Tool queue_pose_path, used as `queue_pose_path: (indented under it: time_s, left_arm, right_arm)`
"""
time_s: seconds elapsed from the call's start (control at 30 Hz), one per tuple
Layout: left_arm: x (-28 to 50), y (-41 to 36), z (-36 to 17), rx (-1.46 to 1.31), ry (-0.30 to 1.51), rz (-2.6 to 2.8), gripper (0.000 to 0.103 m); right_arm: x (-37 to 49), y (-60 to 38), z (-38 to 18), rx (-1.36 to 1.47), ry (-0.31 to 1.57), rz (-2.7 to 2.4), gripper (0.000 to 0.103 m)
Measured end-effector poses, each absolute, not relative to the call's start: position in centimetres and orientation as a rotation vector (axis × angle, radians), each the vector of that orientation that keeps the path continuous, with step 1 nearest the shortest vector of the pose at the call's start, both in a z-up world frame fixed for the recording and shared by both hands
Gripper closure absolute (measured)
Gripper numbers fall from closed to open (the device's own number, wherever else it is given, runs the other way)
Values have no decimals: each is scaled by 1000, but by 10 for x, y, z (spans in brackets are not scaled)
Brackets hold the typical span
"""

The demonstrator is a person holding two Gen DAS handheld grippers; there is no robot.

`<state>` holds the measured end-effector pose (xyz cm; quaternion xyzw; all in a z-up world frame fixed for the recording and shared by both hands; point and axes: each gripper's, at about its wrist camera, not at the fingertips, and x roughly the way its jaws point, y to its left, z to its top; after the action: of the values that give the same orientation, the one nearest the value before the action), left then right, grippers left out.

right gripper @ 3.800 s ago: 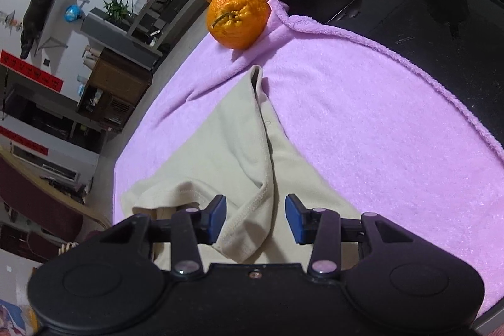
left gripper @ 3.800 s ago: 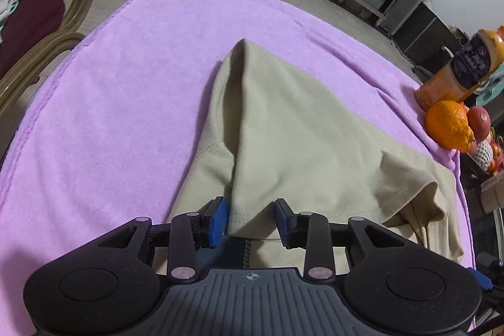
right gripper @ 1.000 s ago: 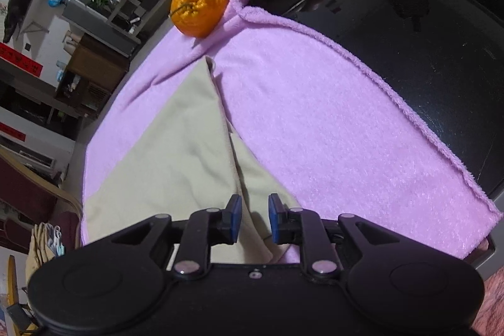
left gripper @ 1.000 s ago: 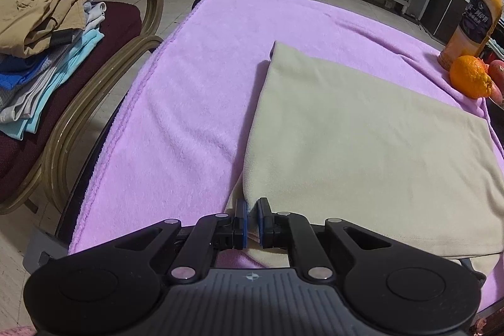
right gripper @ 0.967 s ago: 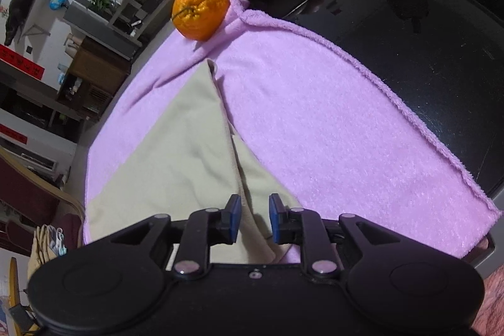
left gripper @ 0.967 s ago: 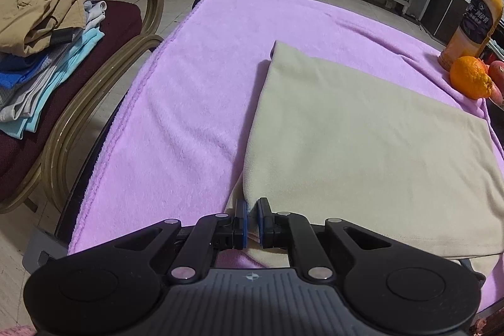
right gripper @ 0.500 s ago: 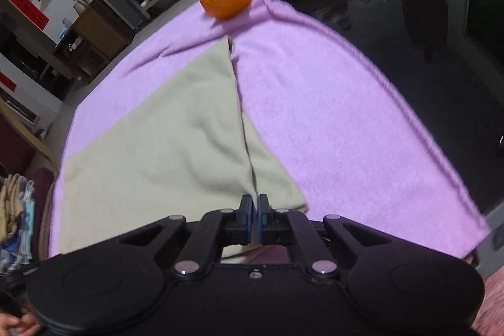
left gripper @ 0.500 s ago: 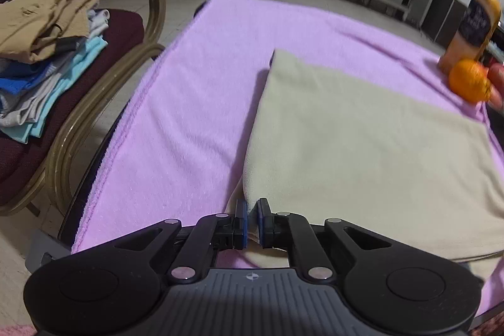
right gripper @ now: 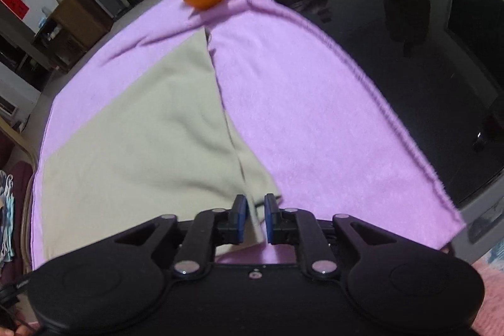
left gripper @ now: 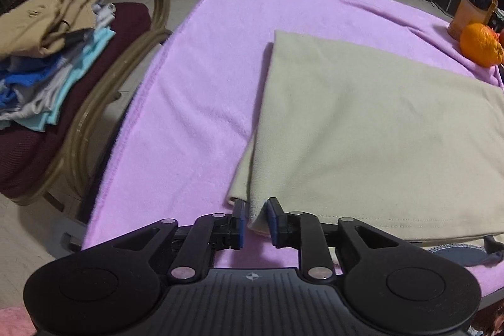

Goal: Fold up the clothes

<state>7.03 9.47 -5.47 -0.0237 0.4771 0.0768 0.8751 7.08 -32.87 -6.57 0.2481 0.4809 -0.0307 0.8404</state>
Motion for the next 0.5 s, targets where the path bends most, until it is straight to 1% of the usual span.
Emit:
queue_pose_path:
  time_s: [0.03, 0.17, 0.27, 0.3, 0.4, 0.43, 0.5]
  left_arm:
    - [68, 98, -49, -61, 985, 167, 83]
    - [71, 105, -3, -129, 855, 119, 83]
    - [87, 96, 28, -126, 757, 69, 82]
    - [95, 93, 35, -120, 735, 55, 80]
    - [123, 82, 39, -85, 706, 24, 80]
    - [134, 77, 35, -69, 708, 8, 80]
    - [155, 68, 10, -34, 760, -28, 80]
  right_arm:
    - [68, -333, -58, 562, 979, -57, 80]
    - [69, -337, -16, 706, 814, 69, 80]
    - [86, -324, 22, 690, 714, 153, 80]
    - [95, -319, 33, 681, 684, 178, 80]
    - [121, -308, 48, 658, 628, 221, 78]
    - [131, -307, 44, 653, 628, 225, 74]
    - [150, -308, 27, 653, 646, 219, 69]
